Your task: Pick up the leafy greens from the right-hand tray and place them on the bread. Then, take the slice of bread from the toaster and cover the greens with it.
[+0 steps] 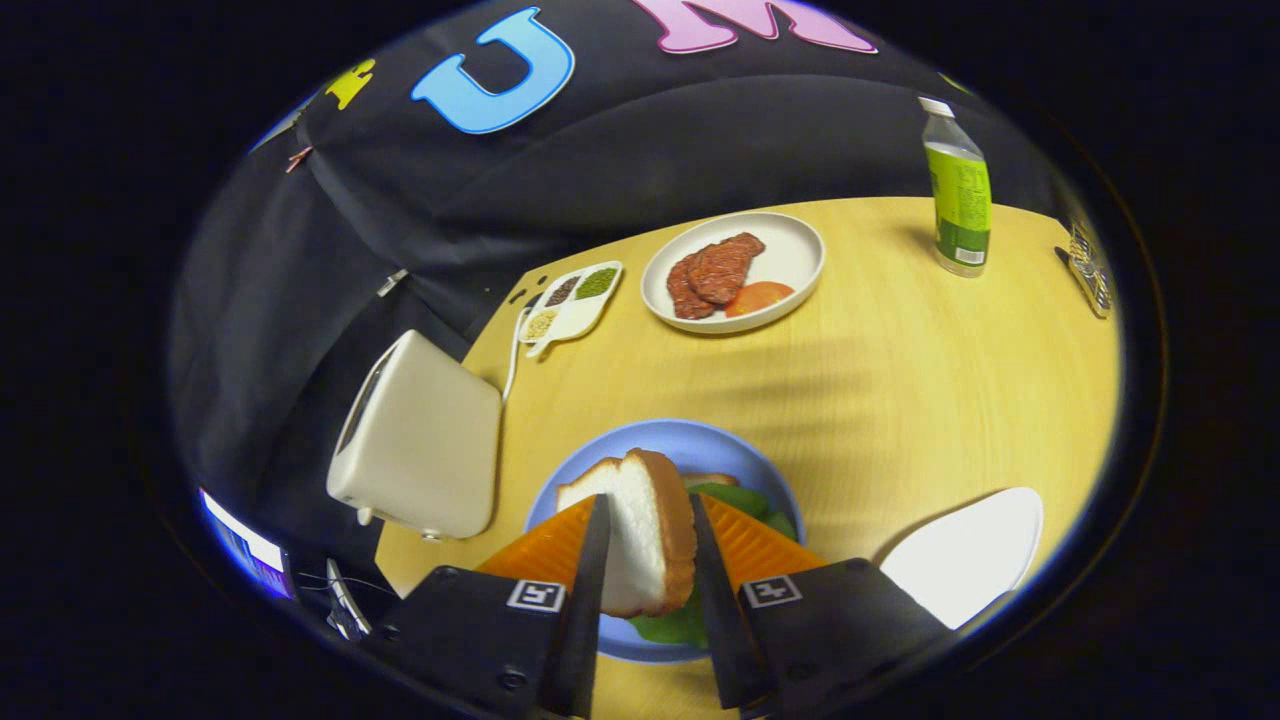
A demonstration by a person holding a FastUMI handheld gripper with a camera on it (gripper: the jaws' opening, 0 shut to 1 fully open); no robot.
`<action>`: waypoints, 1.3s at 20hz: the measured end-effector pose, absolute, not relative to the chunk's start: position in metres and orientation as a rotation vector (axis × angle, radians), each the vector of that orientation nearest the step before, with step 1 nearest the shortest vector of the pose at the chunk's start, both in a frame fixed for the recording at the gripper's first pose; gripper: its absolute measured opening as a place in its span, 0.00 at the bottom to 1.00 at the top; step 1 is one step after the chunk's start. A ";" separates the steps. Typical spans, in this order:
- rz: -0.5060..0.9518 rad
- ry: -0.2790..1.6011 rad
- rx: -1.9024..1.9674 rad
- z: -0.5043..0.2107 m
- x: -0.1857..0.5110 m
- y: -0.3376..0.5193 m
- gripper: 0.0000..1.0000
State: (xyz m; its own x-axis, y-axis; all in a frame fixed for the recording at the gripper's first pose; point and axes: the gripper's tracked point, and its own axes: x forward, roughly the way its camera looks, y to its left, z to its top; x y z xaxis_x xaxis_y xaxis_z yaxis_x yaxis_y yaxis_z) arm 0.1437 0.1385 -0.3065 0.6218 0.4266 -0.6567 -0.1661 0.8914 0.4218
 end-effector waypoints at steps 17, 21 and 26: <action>0.198 0.361 0.092 -0.126 0.125 -0.005 0.99; 0.098 0.194 0.078 -0.047 0.109 -0.067 0.99; -0.016 0.018 0.071 0.027 0.068 -0.126 0.99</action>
State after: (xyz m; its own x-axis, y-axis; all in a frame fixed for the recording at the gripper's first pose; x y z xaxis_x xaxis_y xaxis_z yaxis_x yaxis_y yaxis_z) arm 0.0679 -0.1263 0.0265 0.9997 -0.0150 -0.0184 0.0163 0.9974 0.0707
